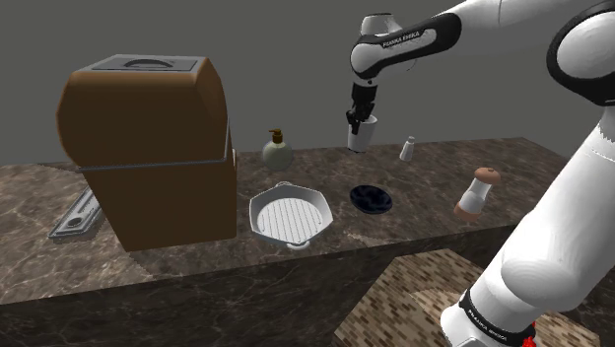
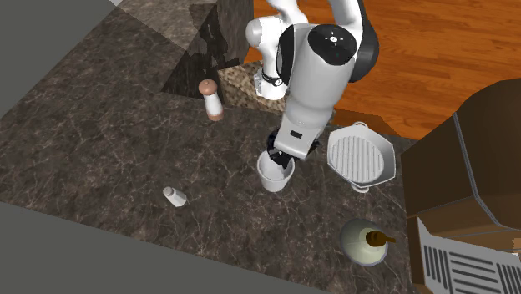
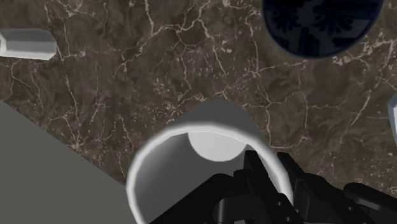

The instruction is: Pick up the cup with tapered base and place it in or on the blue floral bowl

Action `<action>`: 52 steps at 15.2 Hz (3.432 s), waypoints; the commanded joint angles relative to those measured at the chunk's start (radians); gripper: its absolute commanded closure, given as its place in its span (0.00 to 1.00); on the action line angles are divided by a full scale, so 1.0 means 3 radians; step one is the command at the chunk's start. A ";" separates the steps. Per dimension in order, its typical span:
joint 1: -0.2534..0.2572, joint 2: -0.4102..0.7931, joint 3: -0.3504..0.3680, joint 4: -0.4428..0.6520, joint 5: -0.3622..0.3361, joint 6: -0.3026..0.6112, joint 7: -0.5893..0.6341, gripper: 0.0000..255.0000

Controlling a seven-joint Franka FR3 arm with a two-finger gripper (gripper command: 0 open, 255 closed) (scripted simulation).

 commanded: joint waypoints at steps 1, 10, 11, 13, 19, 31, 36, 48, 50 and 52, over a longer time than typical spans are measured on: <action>0.0041 -0.0282 0.0041 -0.0289 -0.0069 0.0007 0.0110 1.00; 0.0142 -0.1412 0.0310 -0.1285 -0.0201 -0.0160 0.0541 1.00; 0.0153 -0.1537 0.0347 -0.1377 -0.0198 -0.0197 0.0586 1.00; 0.0183 -0.1825 0.0434 -0.1575 -0.0180 -0.0299 0.0688 1.00; 0.0175 -0.1778 0.0424 -0.1809 -0.0197 -0.0018 0.0711 1.00; 0.0159 -0.1581 0.0399 -0.2211 -0.0242 0.0579 0.0763 1.00; 0.0156 -0.1530 0.0395 -0.2274 -0.0252 0.0692 0.0774 1.00; 0.0163 -0.1597 0.0406 -0.2209 -0.0239 0.0560 0.0769 0.00; 0.0177 -0.1713 0.0427 -0.2067 -0.0214 0.0302 0.0761 0.00; 0.0182 -0.1751 0.0436 -0.2006 -0.0205 0.0202 0.0758 0.00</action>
